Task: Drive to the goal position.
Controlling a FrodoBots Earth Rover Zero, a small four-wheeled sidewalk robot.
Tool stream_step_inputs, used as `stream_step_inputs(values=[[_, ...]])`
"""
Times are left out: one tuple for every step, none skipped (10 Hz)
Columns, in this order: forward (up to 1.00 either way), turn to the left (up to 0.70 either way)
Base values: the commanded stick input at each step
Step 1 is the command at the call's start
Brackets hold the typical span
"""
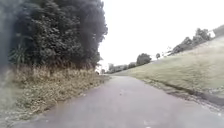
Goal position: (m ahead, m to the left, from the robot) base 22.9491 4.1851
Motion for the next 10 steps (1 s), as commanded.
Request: stream_step_inputs(values=[[0.45,0.0],[0.45,0.0],[0.45,0.0],[0.45,0.0],[0.45,0.0],[0.45,0.0],[0.45,0.0],[0.45,0.0],[0.45,0.0],[0.45,0.0]])
